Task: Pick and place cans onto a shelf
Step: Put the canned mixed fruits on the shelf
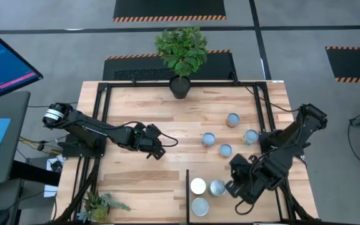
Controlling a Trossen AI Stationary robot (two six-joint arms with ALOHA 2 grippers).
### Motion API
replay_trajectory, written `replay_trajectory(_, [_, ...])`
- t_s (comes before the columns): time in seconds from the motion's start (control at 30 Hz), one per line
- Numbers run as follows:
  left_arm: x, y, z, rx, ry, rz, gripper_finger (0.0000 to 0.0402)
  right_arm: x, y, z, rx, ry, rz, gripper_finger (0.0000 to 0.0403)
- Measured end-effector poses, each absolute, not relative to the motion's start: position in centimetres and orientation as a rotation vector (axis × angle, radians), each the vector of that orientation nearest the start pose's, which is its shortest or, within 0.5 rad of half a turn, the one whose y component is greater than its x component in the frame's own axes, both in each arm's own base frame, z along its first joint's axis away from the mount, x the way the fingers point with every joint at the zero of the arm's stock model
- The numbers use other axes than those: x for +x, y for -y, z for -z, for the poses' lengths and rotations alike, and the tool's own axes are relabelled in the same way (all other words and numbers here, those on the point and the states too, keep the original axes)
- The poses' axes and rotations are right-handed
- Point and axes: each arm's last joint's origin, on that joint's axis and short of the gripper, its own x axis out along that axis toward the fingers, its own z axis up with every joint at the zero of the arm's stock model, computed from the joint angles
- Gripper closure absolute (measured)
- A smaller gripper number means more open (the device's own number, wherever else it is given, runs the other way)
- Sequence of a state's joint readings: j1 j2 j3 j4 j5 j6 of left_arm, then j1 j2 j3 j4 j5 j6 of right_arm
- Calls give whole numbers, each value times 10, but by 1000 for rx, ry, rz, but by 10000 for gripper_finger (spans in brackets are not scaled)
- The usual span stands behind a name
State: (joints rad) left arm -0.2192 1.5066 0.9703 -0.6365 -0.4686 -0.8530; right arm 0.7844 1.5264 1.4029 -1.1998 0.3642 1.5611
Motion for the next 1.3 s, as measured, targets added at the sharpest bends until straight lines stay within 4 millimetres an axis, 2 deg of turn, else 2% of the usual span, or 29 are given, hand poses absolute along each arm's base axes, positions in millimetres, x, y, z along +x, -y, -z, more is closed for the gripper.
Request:
replay_trajectory(0.17, [277,48,-207,-389,-908,-670,401,191,-162,-322,596,-1010,626,385])
replay_trajectory(0.3, [277,48,-207,-396,-905,-673,401,174,-129,-334,518,-1049,757,373])
replay_trajectory(0.37, [277,48,-207,-402,-903,-676,401,173,-115,-336,519,-1050,778,370])
replay_trajectory(0.5, [277,48,-207,-414,-892,-691,402,167,-83,-323,508,-1110,780,373])
replay_trajectory(0.6, [277,48,-207,-413,-890,-694,401,159,-65,-296,493,-1241,837,374])
replay_trajectory(0.73, [277,48,-207,-412,-889,-695,401,151,-56,-273,526,-1304,799,357])
replay_trajectory(1.03, [278,43,-207,-420,-885,-711,401,145,-47,-257,507,-1284,831,267])
replay_trajectory(1.2, [278,43,-207,-423,-887,-709,401,150,-43,-244,520,-1299,881,203])
replay_trajectory(1.3, [278,43,-207,-422,-888,-709,401,153,-40,-239,519,-1300,916,179])
